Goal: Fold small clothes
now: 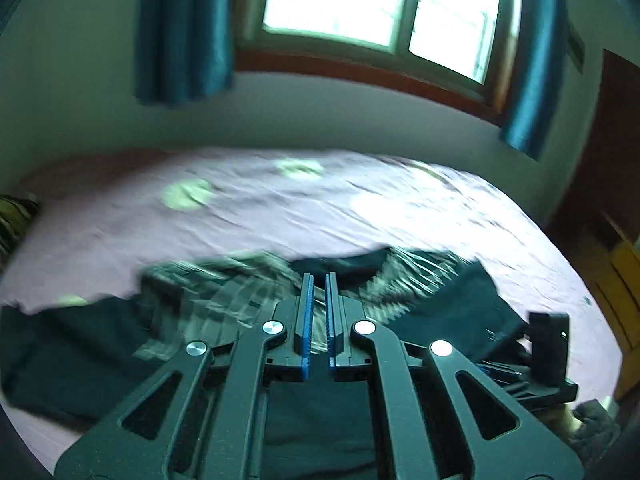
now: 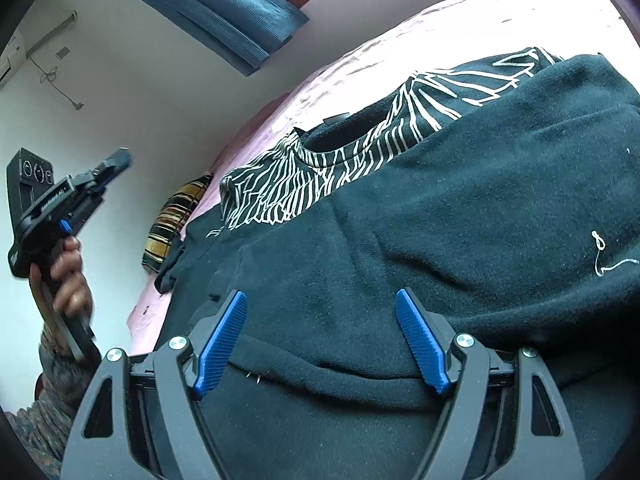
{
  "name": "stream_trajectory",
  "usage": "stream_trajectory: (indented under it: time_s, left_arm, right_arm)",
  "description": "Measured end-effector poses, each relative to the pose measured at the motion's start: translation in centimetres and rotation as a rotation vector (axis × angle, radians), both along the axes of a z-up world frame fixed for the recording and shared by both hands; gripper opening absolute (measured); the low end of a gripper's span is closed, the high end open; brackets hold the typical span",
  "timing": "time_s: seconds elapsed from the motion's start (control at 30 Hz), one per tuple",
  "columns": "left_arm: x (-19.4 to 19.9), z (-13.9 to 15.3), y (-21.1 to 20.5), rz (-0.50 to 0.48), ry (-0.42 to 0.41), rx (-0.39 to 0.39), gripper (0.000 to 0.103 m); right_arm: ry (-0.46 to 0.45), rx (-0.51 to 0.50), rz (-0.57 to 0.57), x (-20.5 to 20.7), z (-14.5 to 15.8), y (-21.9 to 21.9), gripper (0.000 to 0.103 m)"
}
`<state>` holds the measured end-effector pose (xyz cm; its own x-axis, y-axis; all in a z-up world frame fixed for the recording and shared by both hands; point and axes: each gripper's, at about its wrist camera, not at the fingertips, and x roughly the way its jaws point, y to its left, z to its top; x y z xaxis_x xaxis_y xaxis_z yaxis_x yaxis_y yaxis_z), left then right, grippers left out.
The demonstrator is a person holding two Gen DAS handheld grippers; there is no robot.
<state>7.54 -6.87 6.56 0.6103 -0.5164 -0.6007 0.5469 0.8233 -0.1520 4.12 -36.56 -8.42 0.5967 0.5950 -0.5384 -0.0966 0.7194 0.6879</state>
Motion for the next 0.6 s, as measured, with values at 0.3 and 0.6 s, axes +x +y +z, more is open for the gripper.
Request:
stream_trajectory:
  time_s: [0.3,0.6]
  left_arm:
    - [0.6,-4.8,8.9,0.215,0.054,0.126,0.044]
    - [-0.5,-7.7,29.1,0.582,0.166,-0.025,0.047]
  right_arm:
    - [0.016,-0.007,-0.023,-0.3,0.7,0.1,0.076]
    - [-0.052,0.099,0.190,3.8,8.4,9.3,0.076]
